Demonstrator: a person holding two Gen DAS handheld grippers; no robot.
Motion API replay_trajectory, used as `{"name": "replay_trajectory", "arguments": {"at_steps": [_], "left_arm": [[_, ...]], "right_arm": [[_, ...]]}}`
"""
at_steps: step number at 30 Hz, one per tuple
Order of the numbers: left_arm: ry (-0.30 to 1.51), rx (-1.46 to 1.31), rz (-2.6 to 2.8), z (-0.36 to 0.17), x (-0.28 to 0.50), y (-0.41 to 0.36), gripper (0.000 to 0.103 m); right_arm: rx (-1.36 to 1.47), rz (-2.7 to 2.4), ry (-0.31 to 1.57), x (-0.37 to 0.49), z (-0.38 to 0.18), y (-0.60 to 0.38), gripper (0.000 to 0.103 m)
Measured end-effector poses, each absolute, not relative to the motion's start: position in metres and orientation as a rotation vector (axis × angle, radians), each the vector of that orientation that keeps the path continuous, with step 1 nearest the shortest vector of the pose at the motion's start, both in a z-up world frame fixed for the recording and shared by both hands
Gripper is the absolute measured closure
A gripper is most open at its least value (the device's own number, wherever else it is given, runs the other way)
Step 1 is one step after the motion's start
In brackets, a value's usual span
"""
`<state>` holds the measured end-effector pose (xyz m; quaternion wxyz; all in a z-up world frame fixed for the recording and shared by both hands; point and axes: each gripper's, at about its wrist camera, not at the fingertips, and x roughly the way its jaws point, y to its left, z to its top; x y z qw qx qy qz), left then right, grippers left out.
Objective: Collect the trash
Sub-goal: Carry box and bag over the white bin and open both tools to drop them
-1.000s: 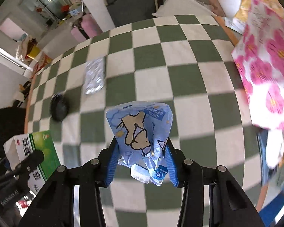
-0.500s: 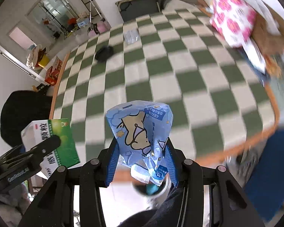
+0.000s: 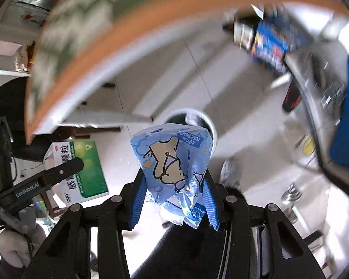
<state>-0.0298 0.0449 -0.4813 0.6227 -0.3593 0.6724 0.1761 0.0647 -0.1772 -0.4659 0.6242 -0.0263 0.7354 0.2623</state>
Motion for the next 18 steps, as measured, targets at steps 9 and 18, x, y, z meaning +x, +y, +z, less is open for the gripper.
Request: {"name": "replay_trajectory", "arguments": {"at_steps": [9,18], "left_arm": [[1.619,-0.909,0.408,-0.660,-0.019,0.051,0.000],[1.622,-0.818,0.541,-0.702,-0.037,0.058,0.000]], "right_arm": [[-0.054,0.611,1.801,0.078,-0.675,-0.161,0.056],[0.006,0.648,1.941,0.074,-0.811,-0.139,0.008]]}}
